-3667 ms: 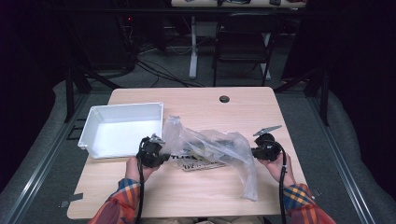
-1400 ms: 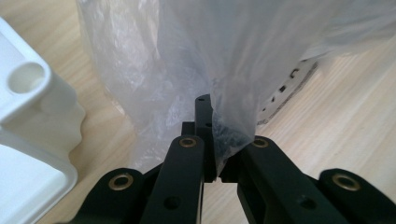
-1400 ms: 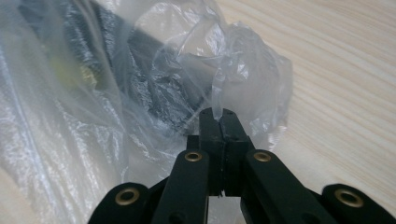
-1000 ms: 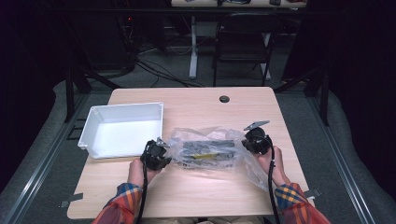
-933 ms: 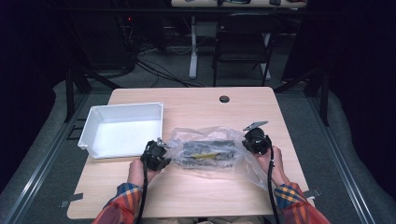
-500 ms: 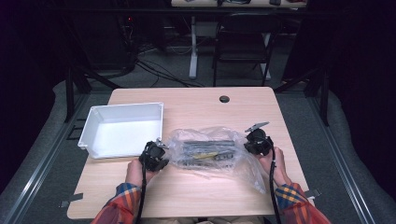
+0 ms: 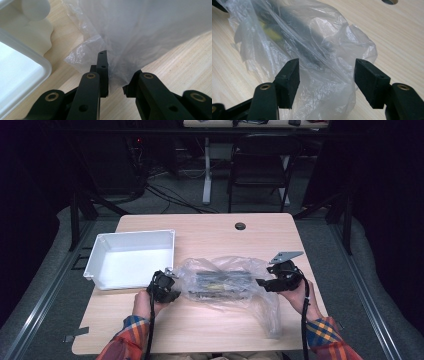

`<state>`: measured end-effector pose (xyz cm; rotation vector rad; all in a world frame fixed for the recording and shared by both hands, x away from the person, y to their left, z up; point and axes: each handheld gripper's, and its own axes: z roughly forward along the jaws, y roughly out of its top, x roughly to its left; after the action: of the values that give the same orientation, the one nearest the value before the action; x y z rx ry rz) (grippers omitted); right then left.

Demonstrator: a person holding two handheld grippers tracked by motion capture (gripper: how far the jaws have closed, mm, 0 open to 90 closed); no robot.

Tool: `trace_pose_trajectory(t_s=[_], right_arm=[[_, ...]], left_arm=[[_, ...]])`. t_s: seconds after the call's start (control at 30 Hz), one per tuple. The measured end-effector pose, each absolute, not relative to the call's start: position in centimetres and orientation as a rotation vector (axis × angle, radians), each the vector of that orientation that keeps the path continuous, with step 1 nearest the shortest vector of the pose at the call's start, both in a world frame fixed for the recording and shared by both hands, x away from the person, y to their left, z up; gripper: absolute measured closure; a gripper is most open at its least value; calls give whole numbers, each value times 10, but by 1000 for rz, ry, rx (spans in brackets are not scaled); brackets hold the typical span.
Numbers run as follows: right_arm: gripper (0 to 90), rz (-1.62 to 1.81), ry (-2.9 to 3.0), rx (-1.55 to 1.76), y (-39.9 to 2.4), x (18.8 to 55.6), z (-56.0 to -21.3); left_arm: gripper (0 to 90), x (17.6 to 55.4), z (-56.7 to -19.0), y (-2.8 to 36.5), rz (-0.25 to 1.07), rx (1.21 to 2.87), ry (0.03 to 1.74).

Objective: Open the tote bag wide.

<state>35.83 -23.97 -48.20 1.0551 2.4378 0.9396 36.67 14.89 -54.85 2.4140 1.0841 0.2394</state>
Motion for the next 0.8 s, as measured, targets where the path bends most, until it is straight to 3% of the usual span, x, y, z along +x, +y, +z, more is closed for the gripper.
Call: trace_pose_trajectory(t_s=[0.23, 0.53, 0.67, 0.8], right_arm=[[331, 945, 2481, 959, -230, 352, -482], [364, 888, 2605, 901, -220, 353, -492], [637, 794, 2623, 929, -218, 359, -505], [830, 798, 2603, 966, -219, 366, -511]], left_arm=[[765, 368, -548, 152, 226, 2401, 1092], [757, 368, -548, 152, 221, 2398, 1095], [767, 368, -549, 153, 212, 2396, 1095], [787, 368, -550, 152, 205, 2394, 1098]])
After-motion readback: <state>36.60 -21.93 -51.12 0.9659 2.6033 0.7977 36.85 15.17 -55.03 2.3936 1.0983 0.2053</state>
